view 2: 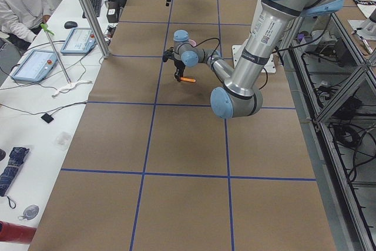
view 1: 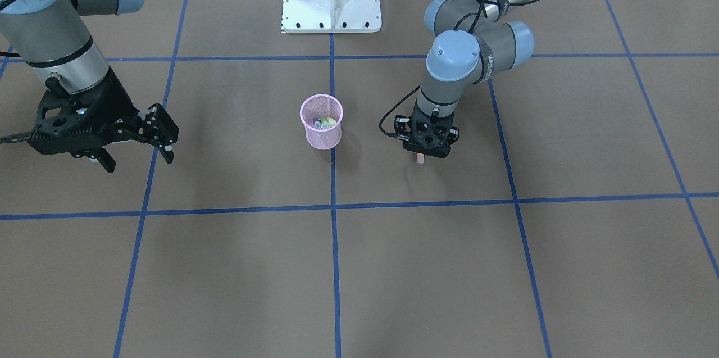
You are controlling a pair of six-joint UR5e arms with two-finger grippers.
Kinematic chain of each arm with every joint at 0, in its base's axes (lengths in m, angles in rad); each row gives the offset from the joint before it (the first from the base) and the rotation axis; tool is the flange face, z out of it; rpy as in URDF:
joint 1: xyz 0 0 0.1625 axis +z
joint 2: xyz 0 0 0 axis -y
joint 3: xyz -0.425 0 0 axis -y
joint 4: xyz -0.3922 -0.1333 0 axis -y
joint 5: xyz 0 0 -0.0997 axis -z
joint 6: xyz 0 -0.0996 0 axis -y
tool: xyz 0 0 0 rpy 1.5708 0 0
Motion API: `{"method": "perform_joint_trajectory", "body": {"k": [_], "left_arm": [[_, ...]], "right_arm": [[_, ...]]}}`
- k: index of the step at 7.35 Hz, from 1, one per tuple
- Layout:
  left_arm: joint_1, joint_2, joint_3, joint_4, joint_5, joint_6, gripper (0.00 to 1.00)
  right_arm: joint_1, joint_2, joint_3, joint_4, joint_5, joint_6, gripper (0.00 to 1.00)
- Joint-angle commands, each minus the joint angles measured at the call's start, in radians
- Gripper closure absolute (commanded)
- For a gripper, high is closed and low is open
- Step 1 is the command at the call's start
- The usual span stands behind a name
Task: Collect pens into pen holder
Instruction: 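Grasp the orange marker with the left gripper and lift it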
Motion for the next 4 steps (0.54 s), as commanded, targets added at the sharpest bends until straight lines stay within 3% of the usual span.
{"method": "perform_joint_trajectory", "body": {"k": [1,4], "left_arm": [[0.000,0.001,-0.002,-0.001,-0.001,-0.001,0.96],[-0.001,0.001,-0.051,0.003,0.001,0.008,1.00]], "right_arm": [[0.001,-0.001,0.003,0.002,0.000,0.001,0.00],[0.001,-0.012,0.018,0.002,-0.001,0.003,0.00]]}}
